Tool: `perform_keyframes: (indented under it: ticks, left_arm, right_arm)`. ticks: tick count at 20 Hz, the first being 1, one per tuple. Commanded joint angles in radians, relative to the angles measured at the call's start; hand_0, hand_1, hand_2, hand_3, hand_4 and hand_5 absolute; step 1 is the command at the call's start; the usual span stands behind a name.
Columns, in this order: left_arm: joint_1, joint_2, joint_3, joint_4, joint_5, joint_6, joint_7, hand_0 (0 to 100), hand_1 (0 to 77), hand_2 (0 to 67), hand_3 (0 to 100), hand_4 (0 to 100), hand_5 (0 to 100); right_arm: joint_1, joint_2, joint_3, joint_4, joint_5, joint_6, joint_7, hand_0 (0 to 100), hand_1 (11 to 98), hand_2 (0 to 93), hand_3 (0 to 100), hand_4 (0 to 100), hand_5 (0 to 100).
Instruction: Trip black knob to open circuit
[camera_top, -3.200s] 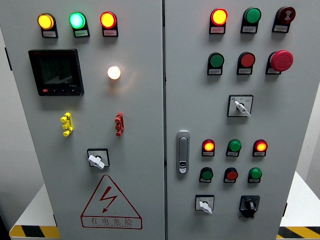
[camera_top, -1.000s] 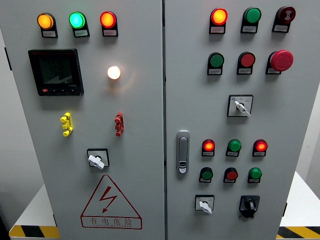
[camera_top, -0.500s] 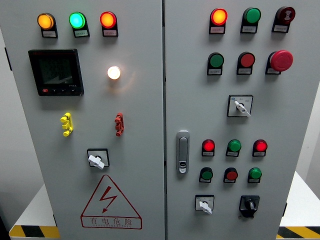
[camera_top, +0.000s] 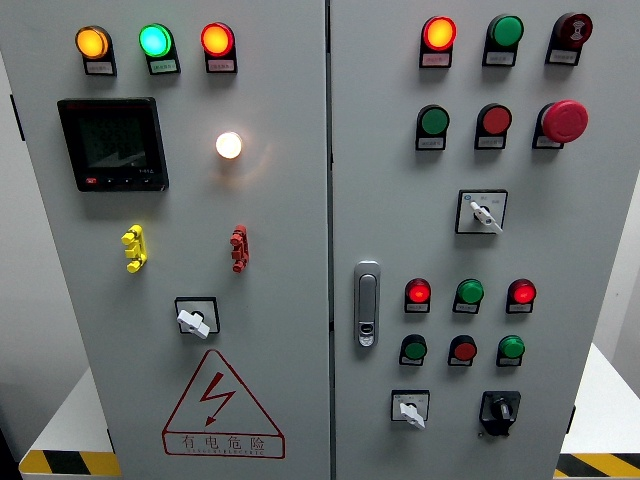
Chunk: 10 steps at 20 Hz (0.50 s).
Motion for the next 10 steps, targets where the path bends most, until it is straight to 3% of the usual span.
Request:
perform_keyframes:
  ticks: [1, 2, 3, 5, 7, 8, 10]
  left_arm:
    - [0.0, 0.0, 0.0, 0.0, 0.0, 0.0, 0.0, 0, 0.0, 19.5, 26, 10, 9]
    - [0.0, 0.0, 0.0, 0.0, 0.0, 0.0, 0.0, 0, 0.0, 19.5, 26, 10, 9]
    - [0.0, 0.0, 0.0, 0.0, 0.0, 0.0, 0.0, 0, 0.0, 19.5, 26, 10, 9]
    - [0.0, 0.0, 0.0, 0.0, 0.0, 0.0, 0.0, 0, 0.0, 19.5, 26, 10, 9]
    - [0.0, 0.0, 0.0, 0.0, 0.0, 0.0, 0.0, 0, 0.0, 19.5, 26, 10, 9]
    - [0.0, 0.0, 0.0, 0.0, 0.0, 0.0, 0.0, 0, 0.0, 19.4, 26, 10, 9]
    - [0.0, 0.0, 0.0, 0.0, 0.0, 0.0, 0.0, 0, 0.0, 19.5, 26, 10, 9]
  right_arm:
    - [0.0, 0.0, 0.016, 0.01, -0.001, 0.0, 0.015, 69, 33.5, 0.6, 9, 0, 12]
    - [-0.001, 0.0107, 0.038, 0.013, -0.004, 0.0, 0.02, 69, 33.4, 0.6, 9, 0, 12]
    - [-0.001, 0.0154, 0.067, 0.023, -0.007, 0.0, 0.022, 69, 33.3, 0.6, 9, 0, 12]
    - [-0.001, 0.0353, 0.139, 0.075, -0.022, 0.001, 0.023, 69, 33.2, 0.6, 9, 0, 12]
    - [-0.005, 0.0476, 0.187, 0.151, -0.067, 0.012, 0.025, 69, 33.2, 0.6, 11, 1, 12]
    - [-0.008, 0.0522, 0.203, 0.196, -0.085, 0.021, 0.035, 69, 33.4, 0.6, 11, 1, 12]
    - [-0.009, 0.0538, 0.208, 0.284, -0.088, 0.024, 0.072, 69, 33.9, 0.5, 12, 2, 13]
